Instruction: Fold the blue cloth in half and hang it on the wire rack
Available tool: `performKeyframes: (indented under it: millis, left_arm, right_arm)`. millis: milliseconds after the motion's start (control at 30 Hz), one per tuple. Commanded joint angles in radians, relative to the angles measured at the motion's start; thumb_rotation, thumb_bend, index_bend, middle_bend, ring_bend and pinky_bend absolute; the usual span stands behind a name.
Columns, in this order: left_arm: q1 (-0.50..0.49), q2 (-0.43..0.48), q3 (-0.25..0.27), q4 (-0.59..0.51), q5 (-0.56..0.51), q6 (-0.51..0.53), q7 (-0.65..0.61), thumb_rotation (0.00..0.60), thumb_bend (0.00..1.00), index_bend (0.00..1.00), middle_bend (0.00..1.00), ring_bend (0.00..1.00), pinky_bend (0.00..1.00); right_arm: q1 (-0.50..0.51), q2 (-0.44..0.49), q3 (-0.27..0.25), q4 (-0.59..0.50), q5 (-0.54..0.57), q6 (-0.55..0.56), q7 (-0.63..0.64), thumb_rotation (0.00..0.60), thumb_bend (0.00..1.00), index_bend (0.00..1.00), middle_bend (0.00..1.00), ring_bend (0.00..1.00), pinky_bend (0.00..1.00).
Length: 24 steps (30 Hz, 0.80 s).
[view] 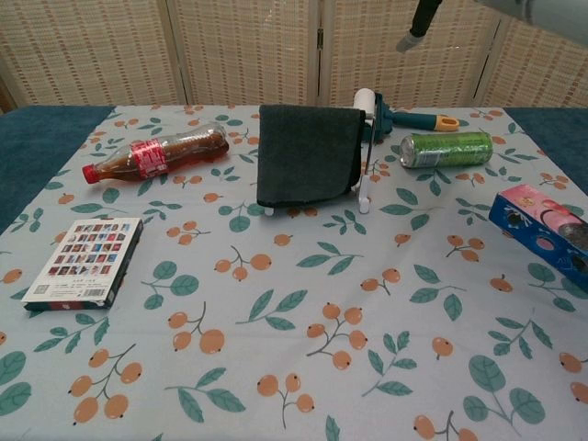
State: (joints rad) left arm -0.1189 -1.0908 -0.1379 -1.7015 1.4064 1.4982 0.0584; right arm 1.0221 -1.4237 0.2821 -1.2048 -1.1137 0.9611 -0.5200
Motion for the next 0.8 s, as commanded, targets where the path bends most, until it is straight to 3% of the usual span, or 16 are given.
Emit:
performKeyframes:
  millis: [33,167,300,533,800]
  left_arm:
    - [-0.017,0.003,-0.006,-0.002,-0.01,-0.022,0.015,0.6,0.1,0.11,0.0,0.0,0.11]
    - [-0.034,0.003,-0.007,-0.007,-0.019,-0.048,0.04,0.6,0.1,0.11,0.0,0.0,0.11]
    - [-0.046,0.005,-0.004,-0.02,-0.029,-0.07,0.07,0.6,0.1,0.11,0.0,0.0,0.11]
    - [-0.051,0.004,-0.006,-0.039,-0.05,-0.071,0.101,0.6,0.1,0.11,0.0,0.0,0.11]
    - [-0.035,0.001,0.011,-0.062,-0.05,-0.05,0.128,0.6,0.1,0.11,0.0,0.0,0.11]
  right_arm:
    - [-0.188,0.186,-0.078,-0.244,-0.037,0.166,-0.007,0.6,0.16,0.3,0.39,0.34,0.47]
    - [-0.322,0.271,-0.132,-0.362,-0.083,0.287,0.054,0.6,0.18,0.33,0.41,0.37,0.5]
    - [-0.464,0.33,-0.201,-0.411,-0.155,0.414,0.145,0.6,0.18,0.33,0.41,0.37,0.5]
    - [-0.687,0.387,-0.322,-0.415,-0.225,0.551,0.285,0.6,0.18,0.34,0.41,0.37,0.5]
    - [-0.869,0.353,-0.385,-0.361,-0.271,0.656,0.432,0.6,0.18,0.34,0.39,0.33,0.5]
